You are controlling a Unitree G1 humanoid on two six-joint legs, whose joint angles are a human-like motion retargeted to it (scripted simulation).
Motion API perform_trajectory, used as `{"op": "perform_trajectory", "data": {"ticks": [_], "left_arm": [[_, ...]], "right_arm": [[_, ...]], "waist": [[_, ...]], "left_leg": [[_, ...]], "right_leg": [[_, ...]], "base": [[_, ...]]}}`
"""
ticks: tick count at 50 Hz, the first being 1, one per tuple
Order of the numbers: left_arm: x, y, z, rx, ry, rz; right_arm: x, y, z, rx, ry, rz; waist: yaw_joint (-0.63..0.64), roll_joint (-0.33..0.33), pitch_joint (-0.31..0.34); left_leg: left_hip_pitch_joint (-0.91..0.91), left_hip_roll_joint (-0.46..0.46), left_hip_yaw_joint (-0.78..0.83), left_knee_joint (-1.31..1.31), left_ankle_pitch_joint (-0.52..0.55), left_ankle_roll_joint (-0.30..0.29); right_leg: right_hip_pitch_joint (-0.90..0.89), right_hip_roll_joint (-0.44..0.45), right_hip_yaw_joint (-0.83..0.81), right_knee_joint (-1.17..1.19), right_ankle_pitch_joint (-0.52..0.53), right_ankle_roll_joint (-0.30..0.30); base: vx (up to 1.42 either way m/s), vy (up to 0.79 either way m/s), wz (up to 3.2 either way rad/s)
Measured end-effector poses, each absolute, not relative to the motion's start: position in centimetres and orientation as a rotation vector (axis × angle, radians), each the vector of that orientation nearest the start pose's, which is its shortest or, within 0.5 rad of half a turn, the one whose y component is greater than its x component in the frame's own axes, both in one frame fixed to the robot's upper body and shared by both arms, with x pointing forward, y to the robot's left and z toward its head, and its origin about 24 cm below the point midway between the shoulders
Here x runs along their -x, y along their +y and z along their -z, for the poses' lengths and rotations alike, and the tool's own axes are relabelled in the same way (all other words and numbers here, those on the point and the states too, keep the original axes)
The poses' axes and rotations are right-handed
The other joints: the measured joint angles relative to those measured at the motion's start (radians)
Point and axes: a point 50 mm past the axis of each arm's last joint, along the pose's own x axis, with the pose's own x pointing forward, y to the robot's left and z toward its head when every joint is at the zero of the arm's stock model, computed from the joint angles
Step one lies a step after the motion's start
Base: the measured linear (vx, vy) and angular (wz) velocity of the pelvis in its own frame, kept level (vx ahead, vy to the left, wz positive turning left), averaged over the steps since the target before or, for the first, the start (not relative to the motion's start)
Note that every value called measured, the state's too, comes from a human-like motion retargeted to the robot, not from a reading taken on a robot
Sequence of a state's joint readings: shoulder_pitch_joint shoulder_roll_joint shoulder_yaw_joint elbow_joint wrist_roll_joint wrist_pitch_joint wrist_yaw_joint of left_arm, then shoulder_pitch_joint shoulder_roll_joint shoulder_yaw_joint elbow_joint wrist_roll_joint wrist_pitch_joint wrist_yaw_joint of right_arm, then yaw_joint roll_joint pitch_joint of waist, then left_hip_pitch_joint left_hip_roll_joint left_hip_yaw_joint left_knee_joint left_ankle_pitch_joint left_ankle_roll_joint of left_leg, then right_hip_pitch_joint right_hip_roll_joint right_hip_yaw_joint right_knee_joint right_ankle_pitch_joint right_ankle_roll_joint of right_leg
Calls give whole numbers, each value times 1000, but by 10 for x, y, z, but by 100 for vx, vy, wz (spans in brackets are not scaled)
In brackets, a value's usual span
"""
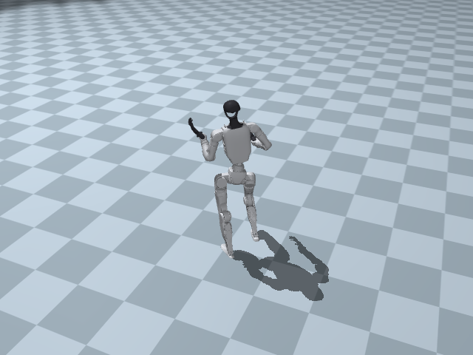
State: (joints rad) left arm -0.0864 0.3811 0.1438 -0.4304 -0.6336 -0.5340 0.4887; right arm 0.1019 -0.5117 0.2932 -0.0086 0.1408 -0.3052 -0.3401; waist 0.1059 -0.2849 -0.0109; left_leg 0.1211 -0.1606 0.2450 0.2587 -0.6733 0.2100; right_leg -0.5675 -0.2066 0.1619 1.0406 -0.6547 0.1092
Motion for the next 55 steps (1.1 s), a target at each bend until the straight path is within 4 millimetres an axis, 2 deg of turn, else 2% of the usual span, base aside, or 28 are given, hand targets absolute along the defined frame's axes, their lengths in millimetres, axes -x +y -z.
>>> {"op": "perform_trajectory", "data": {"ticks": [3, 5, 8, 10, 11, 13, 15, 17, 20, 23, 25, 28, 30, 32, 34, 35, 38, 40, 42, 45, 47, 50, 52, 55], "left_arm": [[-227, 218, -237, 554, -1066, -234], [-233, 202, -250, 602, -1095, -139], [-236, 189, -251, 648, -1070, -68], [-244, 179, -246, 727, -1011, -37], [-245, 179, -236, 737, -962, -57], [-247, 179, -211, 782, -847, -96], [-243, 181, -180, 819, -710, -150], [-234, 185, -142, 858, -546, -204], [-209, 191, -84, 910, -290, -288], [-177, 200, -35, 914, -73, -400], [-156, 207, -12, 896, 24, -492], [-140, 215, 5, 862, 88, -594], [-147, 224, 5, 811, 64, -637], [-167, 227, -8, 778, -12, -620], [-196, 231, -36, 744, -147, -569], [-210, 233, -55, 726, -232, -537], [-246, 235, -138, 651, -570, -404], [-255, 228, -198, 595, -801, -295], [-254, 216, -247, 533, -993, -182], [-243, 196, -296, 450, -1193, -34], [-236, 187, -310, 420, -1259, 41], [-227, 178, -313, 391, -1291, 128], [-225, 177, -301, 374, -1252, 170], [-229, 177, -268, 335, -1103, 201]], "right_arm": [[-213, -202, -20, 291, -17, -35], [-202, -213, -6, 303, 67, -24], [-188, -234, 7, 329, 147, 67], [-184, -272, -2, 390, 130, 241], [-183, -285, -7, 410, 116, 324], [-180, -318, -25, 466, 54, 530], [-175, -346, -48, 507, -34, 738], [-168, -366, -72, 519, -137, 922], [-154, -383, -103, 530, -288, 1139], [-146, -383, -124, 537, -409, 1254], [-147, -379, -131, 531, -459, 1275], [-157, -361, -124, 525, -454, 1203], [-174, -339, -107, 504, -388, 1066], [-192, -315, -86, 485, -291, 862], [-208, -287, -66, 463, -201, 622], [-213, -272, -56, 450, -159, 497], [-225, -229, -41, 429, -90, 142], [-227, -209, -37, 429, -68, -51], [-227, -197, -38, 436, -55, -196], [-225, -188, -39, 446, -37, -347], [-221, -190, -36, 452, -4, -399], [-214, -198, -28, 458, 59, -439], [-209, -202, -23, 456, 99, -455], [-200, -205, -13, 446, 149, -468]], "waist": [[-77, 154, -23], [-91, 288, -26], [-129, 360, 10], [-115, 525, 86], [-118, 540, 109], [-122, 571, 152], [-121, 574, 176], [-106, 551, 179], [-65, 496, 158], [-16, 429, 124], [15, 409, 116], [50, 367, 96], [50, 303, 87], [40, 255, 86], [37, 214, 80], [35, 200, 76], [20, 176, 64], [8, 170, 57], [-4, 171, 54], [-16, 179, 56], [-16, 188, 62], [-7, 208, 71], [4, 223, 76], [20, 238, 110]], "left_leg": [[-228, 240, -67, 482, -133, -40], [-332, 428, -130, 726, -162, -78], [-389, 570, -158, 978, -121, -83], [-473, 743, -291, 1155, -118, -94], [-502, 754, -312, 1210, -111, -91], [-573, 735, -365, 1290, -104, -88], [-638, 672, -384, 1311, -109, -93], [-694, 594, -373, 1259, -114, -105], [-758, 472, -363, 1088, -107, -138], [-780, 351, -398, 928, -76, -169], [-779, 306, -437, 915, -54, -180], [-756, 248, -445, 958, -33, -164], [-737, 185, -421, 957, -33, -136], [-720, 118, -401, 945, -32, -120], [-701, 74, -379, 907, -22, -120], [-691, 60, -374, 885, -15, -124], [-664, 34, -378, 802, 18, -148], [-655, 24, -388, 760, 37, -166], [-655, 19, -400, 732, 51, -180], [-662, 12, -418, 707, 62, -194], [-671, 7, -432, 695, 67, -202], [-693, 3, -451, 681, 78, -220], [-717, 10, -457, 675, 88, -235], [-770, 33, -444, 712, 64, -235]], "right_leg": [[136, 116, -162, -150, 2, -64], [207, 260, -235, -242, 22, -108], [263, 353, -254, -207, -25, -145], [434, 544, -274, -416, 51, -193], [462, 570, -267, -417, 50, -203], [556, 613, -251, -491, 68, -222], [632, 621, -236, -548, 74, -234], [681, 602, -222, -578, 67, -240], [738, 555, -203, -618, 54, -243], [750, 509, -191, -587, 17, -239], [748, 502, -183, -523, -17, -235], [735, 477, -158, -406, -87, -235], [706, 443, -93, -308, -117, -225], [676, 423, -17, -199, -126, -202], [646, 387, -6, -125, -97, -165], [632, 377, -3, -101, -66, -143], [588, 378, 24, -70, 38, -78], [561, 389, 46, -65, 74, -47], [542, 399, 57, -70, 81, -32], [525, 407, 64, -92, 74, -22], [522, 407, 62, -124, 61, -21], [517, 399, 39, -184, 35, -32], [510, 390, 8, -225, 19, -44], [485, 380, -52, -221, -20, -62]], "base": [[15, -34, 121], [15, -31, 50], [19, -24, 46], [20, -21, 40], [20, -17, 36], [23, -14, 57], [29, -9, 66], [33, -5, 53], [37, -2, 43], [37, 1, 28], [32, 4, 24], [32, 5, 30], [27, 5, 51], [22, 2, 67], [19, -3, 49], [14, -5, 44], [9, -6, 45], [4, -7, 44], [0, -7, 39], [-5, -6, 36], [-10, -4, 36], [-13, -2, 36], [-14, 0, 37], [-16, 3, 47]]}}
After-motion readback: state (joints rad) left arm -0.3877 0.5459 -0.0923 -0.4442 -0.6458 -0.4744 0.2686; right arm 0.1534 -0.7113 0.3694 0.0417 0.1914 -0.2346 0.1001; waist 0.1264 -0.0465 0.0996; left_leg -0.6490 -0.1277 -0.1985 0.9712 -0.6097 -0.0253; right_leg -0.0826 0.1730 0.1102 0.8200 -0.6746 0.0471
